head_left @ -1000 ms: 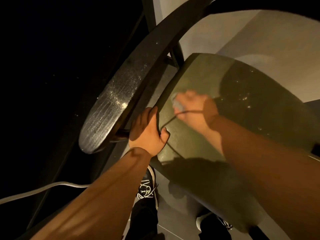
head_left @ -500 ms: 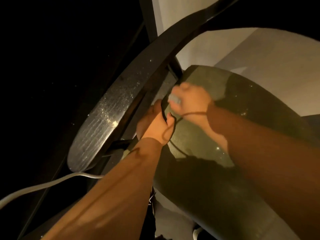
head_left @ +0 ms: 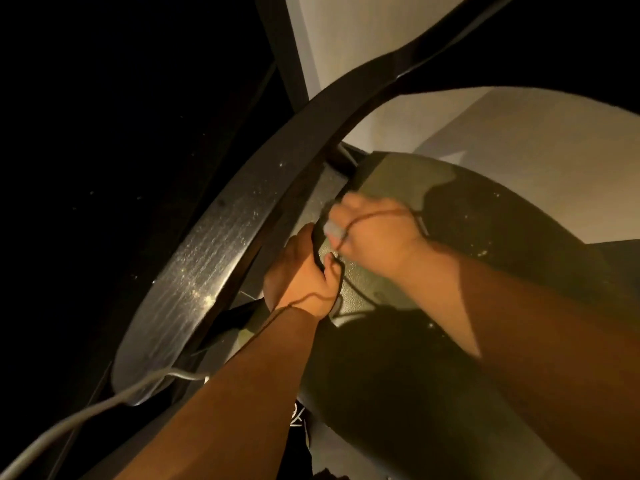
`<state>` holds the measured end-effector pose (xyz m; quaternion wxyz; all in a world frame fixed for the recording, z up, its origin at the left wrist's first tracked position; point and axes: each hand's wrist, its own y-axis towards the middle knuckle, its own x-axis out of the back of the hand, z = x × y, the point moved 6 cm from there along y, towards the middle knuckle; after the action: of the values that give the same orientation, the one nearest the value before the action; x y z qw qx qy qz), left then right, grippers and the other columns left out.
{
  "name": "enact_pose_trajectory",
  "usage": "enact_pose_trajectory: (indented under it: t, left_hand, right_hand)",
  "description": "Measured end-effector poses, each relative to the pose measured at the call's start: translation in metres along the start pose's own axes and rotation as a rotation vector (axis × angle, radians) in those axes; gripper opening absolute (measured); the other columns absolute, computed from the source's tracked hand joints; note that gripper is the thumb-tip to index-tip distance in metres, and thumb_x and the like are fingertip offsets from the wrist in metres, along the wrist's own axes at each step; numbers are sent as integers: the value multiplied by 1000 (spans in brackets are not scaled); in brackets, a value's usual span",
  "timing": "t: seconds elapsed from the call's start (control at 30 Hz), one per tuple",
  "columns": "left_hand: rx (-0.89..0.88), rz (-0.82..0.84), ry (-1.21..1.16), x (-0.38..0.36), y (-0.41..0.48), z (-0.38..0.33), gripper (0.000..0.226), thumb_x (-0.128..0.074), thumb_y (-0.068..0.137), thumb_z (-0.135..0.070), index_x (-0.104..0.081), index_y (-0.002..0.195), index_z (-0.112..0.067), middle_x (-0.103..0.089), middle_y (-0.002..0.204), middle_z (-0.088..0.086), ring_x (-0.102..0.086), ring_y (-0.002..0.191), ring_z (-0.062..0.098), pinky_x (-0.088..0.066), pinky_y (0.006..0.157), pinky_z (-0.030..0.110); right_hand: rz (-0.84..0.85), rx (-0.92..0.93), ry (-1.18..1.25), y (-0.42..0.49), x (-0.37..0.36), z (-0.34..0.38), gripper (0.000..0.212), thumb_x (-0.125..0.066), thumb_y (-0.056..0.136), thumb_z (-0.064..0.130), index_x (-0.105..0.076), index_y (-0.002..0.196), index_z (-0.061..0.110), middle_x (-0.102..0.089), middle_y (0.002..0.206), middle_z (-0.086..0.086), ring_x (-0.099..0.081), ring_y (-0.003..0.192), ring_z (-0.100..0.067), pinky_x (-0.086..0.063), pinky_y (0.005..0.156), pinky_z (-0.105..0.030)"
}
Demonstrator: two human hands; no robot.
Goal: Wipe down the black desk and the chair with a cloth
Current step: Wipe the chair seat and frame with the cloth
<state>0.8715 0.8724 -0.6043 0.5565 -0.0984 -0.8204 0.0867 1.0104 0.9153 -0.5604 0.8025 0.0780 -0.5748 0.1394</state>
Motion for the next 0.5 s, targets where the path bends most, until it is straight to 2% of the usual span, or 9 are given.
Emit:
enact_pose_trajectory:
  t: [0.03, 0.07, 0.1, 0.17, 0.23, 0.33, 0.43, 0.5]
  left_hand:
    - [2, -6, -5, 0, 1, 0, 62, -52, 94, -47, -43, 152, -25, -65, 134, 5, -67, 108, 33, -53, 83, 41]
    - [13, -9, 3, 1, 1, 0, 62, -54, 94, -45, -44, 152, -25, -65, 135, 5, -67, 109, 33, -52, 84, 40]
    - [24, -15, 17, 1, 2, 0, 62, -56, 95, -43, -45, 152, -25, -65, 135, 5, -67, 110, 32, -51, 84, 39]
    - [31, -27, 20, 3, 0, 0, 61, -57, 95, -41, -46, 152, -24, -66, 133, 5, -67, 109, 32, -50, 83, 38]
    - [30, -29, 9, 3, -1, -1, 60, -57, 96, -41, -46, 152, -24, -66, 133, 5, -67, 109, 32, -49, 83, 38]
    - [35, -29, 5, 2, 0, 0, 60, -58, 97, -40, -46, 153, -22, -66, 133, 6, -68, 110, 33, -49, 83, 37]
    - [33, -35, 20, 4, 0, -2, 58, -57, 97, -41, -45, 152, -25, -66, 132, 6, -67, 108, 33, -49, 83, 37]
    - [47, -29, 30, 4, 1, -1, 57, -53, 97, -44, -43, 151, -29, -66, 132, 5, -67, 108, 32, -50, 83, 37]
  right_hand:
    - [36, 43, -8, -3, -5, 3, 21, -83, 72, 30, -66, 82, 22, -58, 79, -1, -57, 55, -23, -34, 48, -23]
    - [45, 47, -2, 0, -6, -4, 20, -79, 77, 33, -65, 86, 22, -57, 82, -1, -57, 56, -23, -33, 49, -24]
    - [13, 41, -23, 7, -2, -18, 18, -71, 86, 35, -63, 94, 21, -57, 87, -3, -58, 60, -25, -39, 52, -27]
    - [-15, -66, -75, 23, 9, -54, 25, -49, 101, 36, -58, 113, 15, -56, 101, -9, -60, 73, -30, -51, 62, -38]
    - [-147, -220, -145, 32, 27, -87, 34, -48, 103, 36, -58, 119, 9, -59, 106, -15, -60, 79, -36, -48, 66, -39]
    - [-258, -364, -131, 29, 38, -92, 30, -53, 101, 33, -62, 114, 8, -60, 103, -16, -60, 81, -36, -39, 65, -35]
    - [-139, -229, -28, 12, 18, -43, 12, -65, 91, 26, -67, 95, 15, -62, 92, -9, -63, 76, -30, -49, 60, -32]
    - [-63, -108, -33, -8, 1, -22, 15, -65, 85, 37, -70, 90, 24, -66, 90, 2, -67, 76, -18, -48, 57, -25]
